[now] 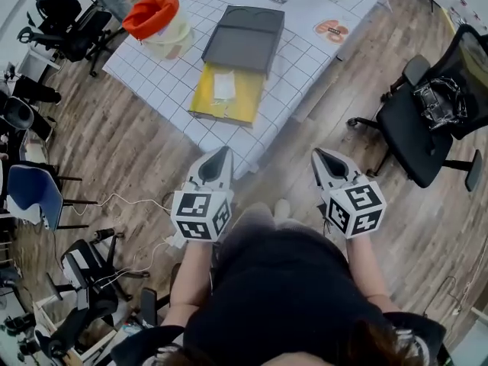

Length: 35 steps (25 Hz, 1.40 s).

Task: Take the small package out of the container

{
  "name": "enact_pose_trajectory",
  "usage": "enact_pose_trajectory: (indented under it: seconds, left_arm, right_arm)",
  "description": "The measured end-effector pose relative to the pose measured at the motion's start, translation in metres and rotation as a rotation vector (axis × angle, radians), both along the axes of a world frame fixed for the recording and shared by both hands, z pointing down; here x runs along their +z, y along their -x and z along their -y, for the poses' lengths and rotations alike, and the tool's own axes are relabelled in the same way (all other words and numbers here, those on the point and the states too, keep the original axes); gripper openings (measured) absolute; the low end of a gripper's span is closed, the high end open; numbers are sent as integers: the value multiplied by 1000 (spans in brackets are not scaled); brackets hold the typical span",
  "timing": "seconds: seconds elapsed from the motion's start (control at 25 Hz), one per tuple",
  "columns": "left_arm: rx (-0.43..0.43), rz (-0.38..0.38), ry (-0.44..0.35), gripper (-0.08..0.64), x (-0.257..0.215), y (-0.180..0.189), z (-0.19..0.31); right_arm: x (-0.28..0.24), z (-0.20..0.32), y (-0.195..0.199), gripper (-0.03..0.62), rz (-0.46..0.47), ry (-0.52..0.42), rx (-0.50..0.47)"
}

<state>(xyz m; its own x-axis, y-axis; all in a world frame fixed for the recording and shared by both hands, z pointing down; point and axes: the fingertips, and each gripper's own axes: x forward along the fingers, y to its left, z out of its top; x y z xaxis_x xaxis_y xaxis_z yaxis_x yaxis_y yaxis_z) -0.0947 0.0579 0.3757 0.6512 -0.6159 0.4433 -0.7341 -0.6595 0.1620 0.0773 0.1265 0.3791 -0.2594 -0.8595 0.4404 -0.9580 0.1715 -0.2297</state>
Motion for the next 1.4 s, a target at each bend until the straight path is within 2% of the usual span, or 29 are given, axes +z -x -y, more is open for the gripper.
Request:
enact_pose_trajectory:
  seconds: [0.08,0.2,0.28,0.36,0.72,0.96,1.2,1.4]
  left_arm:
    - [-1,21,7,32,3,-3,5]
    - [1,11,46,38,4,-6,16]
    - [-5,-2,57,102,2,-9,28]
    - [-10,5,52,110,2,-12,42]
    - [38,89,32,167,11,-29,104]
    - [59,105,68,205,26,-28,143]
    - [91,167,87,227,41,-27,166]
    - [134,206,101,227,47,-40,172]
  right_arm:
    - [4,4,-2,15,8,4,-9]
    - [8,13,-2,15,19,9,-27]
    - [9,22,-4,15,19,10,-36]
    - [8,31,-5,15,18,8,-44]
    - [13,85,-9,15,-6,51,-75]
    - [10,134,-2,15,-42,62,-104]
    - [19,165,-1,15,-57,96,-105]
    - [23,187,-3,15,-62,114,-128]
